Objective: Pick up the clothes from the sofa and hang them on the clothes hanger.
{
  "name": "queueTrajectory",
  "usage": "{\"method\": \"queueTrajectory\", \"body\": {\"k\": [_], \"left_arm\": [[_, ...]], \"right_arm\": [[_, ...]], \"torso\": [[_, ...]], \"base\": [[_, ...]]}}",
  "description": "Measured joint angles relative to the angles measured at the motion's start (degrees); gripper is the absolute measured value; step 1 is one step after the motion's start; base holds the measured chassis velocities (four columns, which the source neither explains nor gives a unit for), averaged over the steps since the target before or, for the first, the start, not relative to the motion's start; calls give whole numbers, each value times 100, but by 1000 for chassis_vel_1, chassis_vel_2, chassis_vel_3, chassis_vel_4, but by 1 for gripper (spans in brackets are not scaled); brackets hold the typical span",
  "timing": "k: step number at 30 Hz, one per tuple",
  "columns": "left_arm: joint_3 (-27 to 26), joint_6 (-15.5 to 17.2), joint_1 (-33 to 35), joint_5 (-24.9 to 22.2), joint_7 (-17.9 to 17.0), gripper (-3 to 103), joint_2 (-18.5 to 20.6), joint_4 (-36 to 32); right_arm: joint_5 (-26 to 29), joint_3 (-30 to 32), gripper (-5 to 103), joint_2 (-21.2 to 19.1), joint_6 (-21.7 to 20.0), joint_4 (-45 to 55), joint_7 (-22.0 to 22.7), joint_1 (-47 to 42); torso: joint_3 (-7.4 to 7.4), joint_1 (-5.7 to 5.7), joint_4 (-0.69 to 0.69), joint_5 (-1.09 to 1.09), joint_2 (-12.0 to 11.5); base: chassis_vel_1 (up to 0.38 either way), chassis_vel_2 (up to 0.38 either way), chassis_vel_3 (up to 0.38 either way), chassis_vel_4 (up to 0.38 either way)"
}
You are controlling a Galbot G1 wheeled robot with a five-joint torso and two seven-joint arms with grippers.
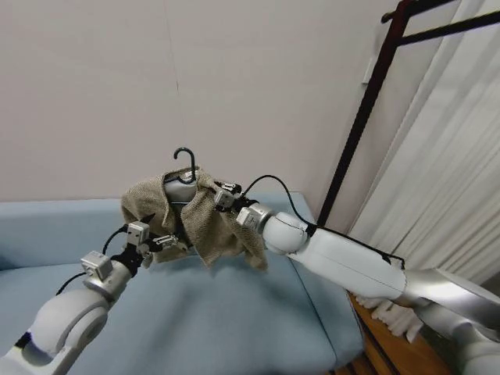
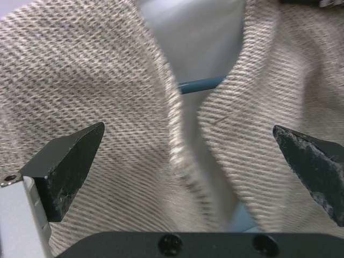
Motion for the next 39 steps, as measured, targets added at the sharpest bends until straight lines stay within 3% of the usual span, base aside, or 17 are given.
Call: {"method": "queueTrajectory", "body": {"k": [5,8,14,15,17,20,22,27,29,32,39], "left_arm": [[55,30,-105,74,27,103,32,164],[98,16,-135,108,179,89,63,254],[116,-15,-138,134,250,73,74,282],[116,-16,-138,136,257,62,77,282],[117,-22,-138,137,268,62,80,282],[118,-46,-133,138,312,45,97,255],[117,-46,-128,138,317,45,106,239],[98,-52,-134,138,319,19,129,248],[97,-52,-138,138,319,19,129,254],[98,-56,-140,138,319,3,129,253],[68,-75,-59,180,335,3,154,21]], "right_arm": [[148,-12,11,28,-92,51,0,78],[218,-12,11,32,-136,120,1,106],[251,-12,11,3,-141,176,-8,106],[251,-12,11,-1,-141,179,-11,104],[252,-12,11,-1,-142,181,-12,102],[253,-12,11,16,-148,189,-12,92],[253,-12,11,27,-157,202,-12,85],[280,-12,11,76,-240,252,31,62],[280,-13,11,74,-252,255,40,61],[280,-16,11,51,-274,253,66,53],[281,-1,11,76,-319,80,149,33]], "torso": [[0,1,0,0,0],[0,0,1,0,0],[0,0,1,0,0],[0,0,1,0,0],[0,0,1,0,0],[0,0,1,0,0],[0,1,1,0,0],[0,0,2,0,0],[0,0,2,0,0],[0,0,1,0,0],[0,0,1,1,0]], "base": [[0,0,0,0],[0,0,0,0],[0,0,0,0],[0,0,0,0],[0,0,0,0],[0,0,0,0],[0,0,0,0],[0,0,0,0],[0,0,0,0],[0,0,0,0],[0,0,0,0]]}}
